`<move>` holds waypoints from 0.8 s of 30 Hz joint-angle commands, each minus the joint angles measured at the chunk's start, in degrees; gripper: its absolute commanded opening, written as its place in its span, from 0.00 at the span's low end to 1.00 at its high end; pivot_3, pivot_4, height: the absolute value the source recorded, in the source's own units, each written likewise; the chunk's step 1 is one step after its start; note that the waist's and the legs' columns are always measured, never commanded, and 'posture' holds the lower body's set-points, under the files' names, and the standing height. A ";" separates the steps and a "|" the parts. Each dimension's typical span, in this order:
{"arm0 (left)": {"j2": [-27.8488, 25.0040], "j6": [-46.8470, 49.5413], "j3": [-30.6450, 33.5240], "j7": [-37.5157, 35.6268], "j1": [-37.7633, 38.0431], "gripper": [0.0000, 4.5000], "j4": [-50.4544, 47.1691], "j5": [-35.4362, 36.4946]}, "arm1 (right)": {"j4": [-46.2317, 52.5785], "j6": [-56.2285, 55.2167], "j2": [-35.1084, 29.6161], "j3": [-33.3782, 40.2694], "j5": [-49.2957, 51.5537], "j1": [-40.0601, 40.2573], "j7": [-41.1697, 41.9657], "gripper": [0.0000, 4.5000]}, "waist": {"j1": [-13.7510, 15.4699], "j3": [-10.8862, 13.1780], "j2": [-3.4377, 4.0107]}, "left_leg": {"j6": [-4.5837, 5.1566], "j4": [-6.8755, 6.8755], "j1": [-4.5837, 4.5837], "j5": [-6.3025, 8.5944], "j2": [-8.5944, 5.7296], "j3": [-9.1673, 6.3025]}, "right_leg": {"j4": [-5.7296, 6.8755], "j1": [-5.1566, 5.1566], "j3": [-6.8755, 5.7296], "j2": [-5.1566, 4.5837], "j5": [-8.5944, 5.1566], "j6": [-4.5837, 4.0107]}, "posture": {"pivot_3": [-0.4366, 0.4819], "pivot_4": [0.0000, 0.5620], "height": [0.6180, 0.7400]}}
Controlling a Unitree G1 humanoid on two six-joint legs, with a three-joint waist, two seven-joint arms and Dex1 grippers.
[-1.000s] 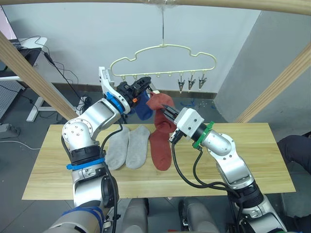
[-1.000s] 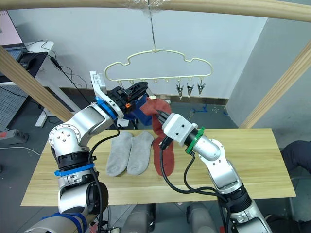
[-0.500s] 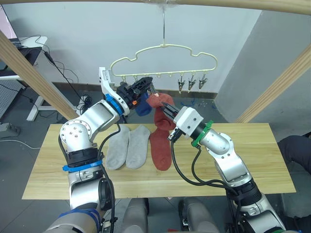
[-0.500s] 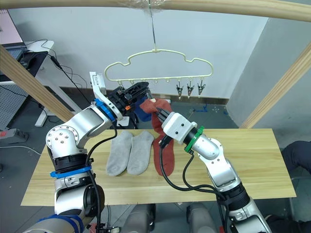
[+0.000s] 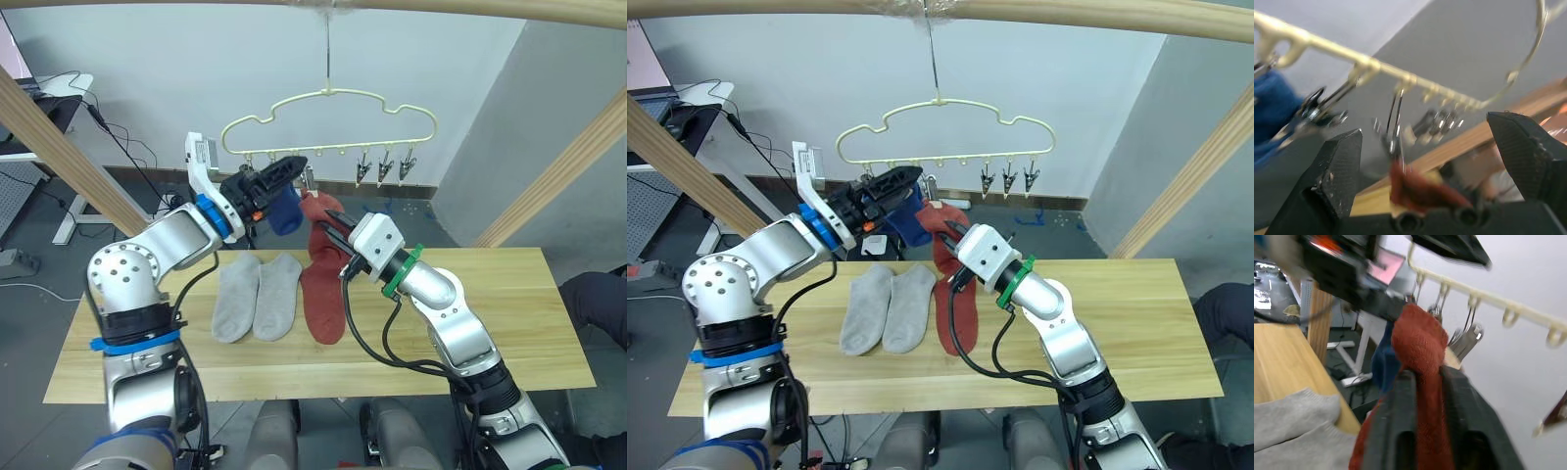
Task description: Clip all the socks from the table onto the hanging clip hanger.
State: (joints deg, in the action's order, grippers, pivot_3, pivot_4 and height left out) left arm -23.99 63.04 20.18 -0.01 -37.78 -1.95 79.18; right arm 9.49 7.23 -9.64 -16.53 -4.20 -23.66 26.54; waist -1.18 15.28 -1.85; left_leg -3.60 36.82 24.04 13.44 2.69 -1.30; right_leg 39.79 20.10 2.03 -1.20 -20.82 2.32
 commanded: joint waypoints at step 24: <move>-17.84 -29.63 -12.20 -42.30 26.40 1.00 -20.68 -36.87 | 11.37 24.15 2.47 12.43 9.93 0.25 -9.86 0.99 | 0.96 0.38 0.42 | -0.16 -0.80 0.08 -0.09 0.02 0.14 | -0.45 0.31 0.16 0.02 0.00 -0.01 | 0.56 0.50 1.00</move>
State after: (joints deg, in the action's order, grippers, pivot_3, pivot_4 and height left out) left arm -41.89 40.06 8.12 -38.56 -12.36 -20.85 46.08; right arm 20.12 31.34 -8.11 -4.99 5.69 -21.55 18.82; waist -0.22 15.66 -1.44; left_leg -3.76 36.02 24.12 13.35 2.72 -1.16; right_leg 39.33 20.42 2.20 -1.19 -20.82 2.32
